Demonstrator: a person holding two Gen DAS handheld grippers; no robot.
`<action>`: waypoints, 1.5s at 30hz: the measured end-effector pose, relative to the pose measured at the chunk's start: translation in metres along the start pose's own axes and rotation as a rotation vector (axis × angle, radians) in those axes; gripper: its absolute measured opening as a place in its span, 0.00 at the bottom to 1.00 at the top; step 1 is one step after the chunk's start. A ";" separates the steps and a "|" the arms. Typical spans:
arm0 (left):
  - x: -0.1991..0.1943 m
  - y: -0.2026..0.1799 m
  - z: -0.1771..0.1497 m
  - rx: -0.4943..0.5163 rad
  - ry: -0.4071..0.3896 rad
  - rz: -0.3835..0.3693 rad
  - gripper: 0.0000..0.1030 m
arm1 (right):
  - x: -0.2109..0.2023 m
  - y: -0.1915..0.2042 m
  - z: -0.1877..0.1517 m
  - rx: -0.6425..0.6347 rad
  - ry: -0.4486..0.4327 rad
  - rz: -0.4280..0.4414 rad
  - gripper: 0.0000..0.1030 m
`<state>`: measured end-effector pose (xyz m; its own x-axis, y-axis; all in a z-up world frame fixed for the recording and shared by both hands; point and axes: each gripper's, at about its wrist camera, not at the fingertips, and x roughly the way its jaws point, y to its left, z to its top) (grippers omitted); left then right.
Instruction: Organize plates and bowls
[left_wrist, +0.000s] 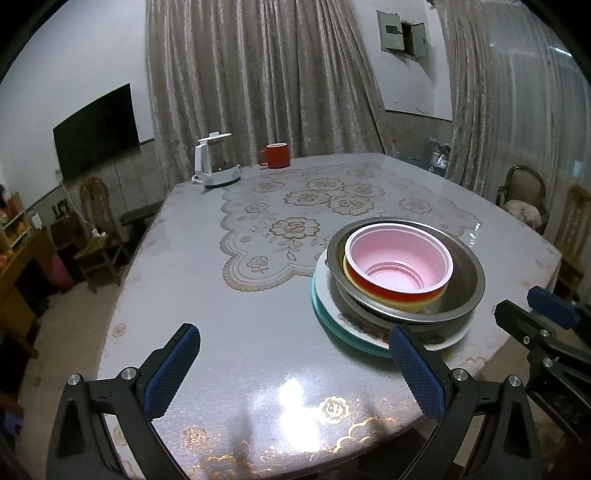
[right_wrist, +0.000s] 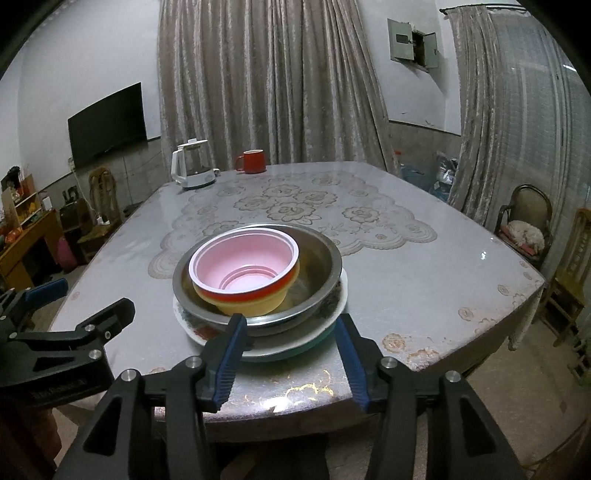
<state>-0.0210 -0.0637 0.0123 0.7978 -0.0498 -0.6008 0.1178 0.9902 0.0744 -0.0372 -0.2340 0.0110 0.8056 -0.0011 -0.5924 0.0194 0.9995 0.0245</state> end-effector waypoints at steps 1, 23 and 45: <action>0.000 0.000 0.000 0.002 0.000 0.009 1.00 | 0.000 0.000 0.000 0.000 0.002 0.002 0.49; 0.000 -0.002 0.000 0.006 -0.009 -0.036 1.00 | 0.007 0.001 -0.002 0.001 0.034 0.009 0.49; -0.002 -0.007 0.002 0.020 -0.018 -0.051 1.00 | 0.009 0.001 -0.001 -0.005 0.045 0.011 0.49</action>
<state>-0.0226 -0.0707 0.0148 0.8010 -0.1026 -0.5898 0.1703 0.9835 0.0603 -0.0310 -0.2325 0.0050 0.7783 0.0107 -0.6278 0.0077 0.9996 0.0266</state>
